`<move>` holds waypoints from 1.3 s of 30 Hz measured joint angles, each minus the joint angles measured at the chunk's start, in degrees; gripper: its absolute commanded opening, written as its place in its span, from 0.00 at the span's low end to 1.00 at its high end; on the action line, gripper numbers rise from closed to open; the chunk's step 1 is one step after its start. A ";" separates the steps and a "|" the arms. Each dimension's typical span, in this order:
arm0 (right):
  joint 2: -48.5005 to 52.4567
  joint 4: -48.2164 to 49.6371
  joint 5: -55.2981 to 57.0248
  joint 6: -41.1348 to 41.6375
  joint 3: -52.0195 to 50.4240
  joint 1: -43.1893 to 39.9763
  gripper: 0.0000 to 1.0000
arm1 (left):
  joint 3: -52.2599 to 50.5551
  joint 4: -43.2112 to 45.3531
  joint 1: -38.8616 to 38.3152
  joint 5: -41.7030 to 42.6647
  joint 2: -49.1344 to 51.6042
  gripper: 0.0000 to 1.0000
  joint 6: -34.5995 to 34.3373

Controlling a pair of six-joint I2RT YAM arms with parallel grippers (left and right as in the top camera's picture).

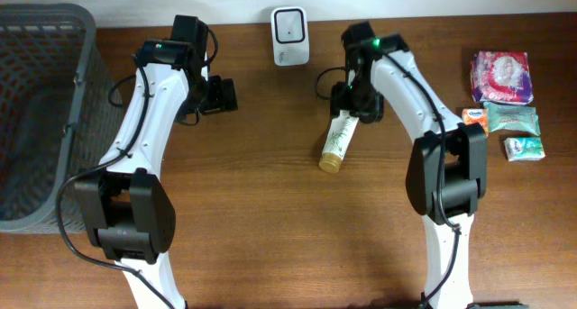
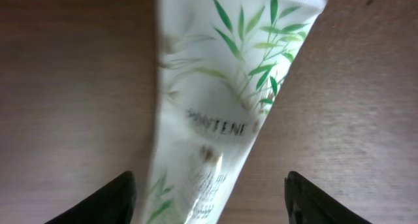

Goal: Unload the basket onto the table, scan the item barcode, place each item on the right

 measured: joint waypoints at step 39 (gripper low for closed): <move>-1.25 14.86 30.71 -2.80 16.20 -10.27 0.04 | 0.00 0.04 0.00 0.00 0.00 0.99 0.00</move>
